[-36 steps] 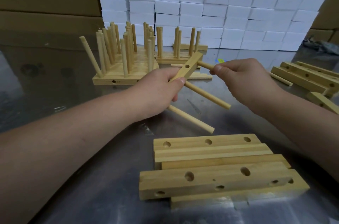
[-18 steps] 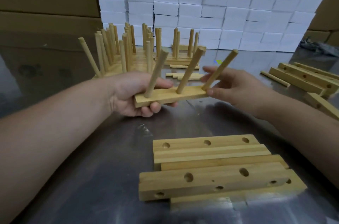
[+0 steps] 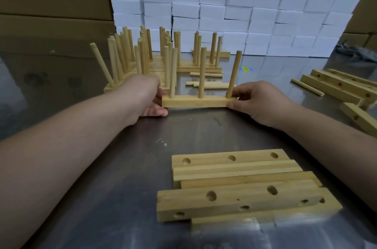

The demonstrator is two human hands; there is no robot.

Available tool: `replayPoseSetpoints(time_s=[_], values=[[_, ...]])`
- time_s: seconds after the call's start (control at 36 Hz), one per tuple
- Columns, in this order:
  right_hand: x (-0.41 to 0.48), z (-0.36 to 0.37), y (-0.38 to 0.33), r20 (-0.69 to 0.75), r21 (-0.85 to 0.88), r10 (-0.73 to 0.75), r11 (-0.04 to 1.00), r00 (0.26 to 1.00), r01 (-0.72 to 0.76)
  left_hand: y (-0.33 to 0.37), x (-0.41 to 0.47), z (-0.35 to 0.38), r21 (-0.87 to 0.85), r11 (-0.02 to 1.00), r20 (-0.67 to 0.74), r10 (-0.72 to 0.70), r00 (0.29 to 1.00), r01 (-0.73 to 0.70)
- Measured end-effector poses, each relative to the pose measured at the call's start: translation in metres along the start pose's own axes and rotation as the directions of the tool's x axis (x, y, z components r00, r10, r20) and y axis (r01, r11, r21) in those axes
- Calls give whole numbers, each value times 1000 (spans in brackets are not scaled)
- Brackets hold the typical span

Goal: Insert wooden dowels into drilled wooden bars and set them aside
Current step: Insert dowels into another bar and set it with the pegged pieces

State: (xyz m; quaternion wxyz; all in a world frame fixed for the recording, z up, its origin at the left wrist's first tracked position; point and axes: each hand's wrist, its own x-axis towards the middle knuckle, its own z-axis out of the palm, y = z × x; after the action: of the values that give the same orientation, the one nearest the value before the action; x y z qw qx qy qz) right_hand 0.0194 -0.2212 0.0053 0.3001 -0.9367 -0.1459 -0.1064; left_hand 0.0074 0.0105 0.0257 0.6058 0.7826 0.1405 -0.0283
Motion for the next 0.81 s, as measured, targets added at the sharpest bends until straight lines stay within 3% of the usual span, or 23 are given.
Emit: replayPoseSetpoints(time_s=[0.08, 0.22, 0.47, 0.81], values=[[1, 1, 0, -27, -40, 29, 999, 999, -30, -1, 3, 0, 222, 971, -63, 108, 992, -91], [2, 3, -1, -28, -133, 29, 991, 999, -33, -9, 2, -5, 632, 736, -37, 340, 940, -241], [3, 7, -7, -84, -288, 110, 949, 990, -130, -17, 14, 3, 767, 566, 38, 430, 902, -302], [5, 11, -10, -68, -250, 113, 960, 991, -126, -18, 19, 8, 779, 553, -34, 507, 861, -294]])
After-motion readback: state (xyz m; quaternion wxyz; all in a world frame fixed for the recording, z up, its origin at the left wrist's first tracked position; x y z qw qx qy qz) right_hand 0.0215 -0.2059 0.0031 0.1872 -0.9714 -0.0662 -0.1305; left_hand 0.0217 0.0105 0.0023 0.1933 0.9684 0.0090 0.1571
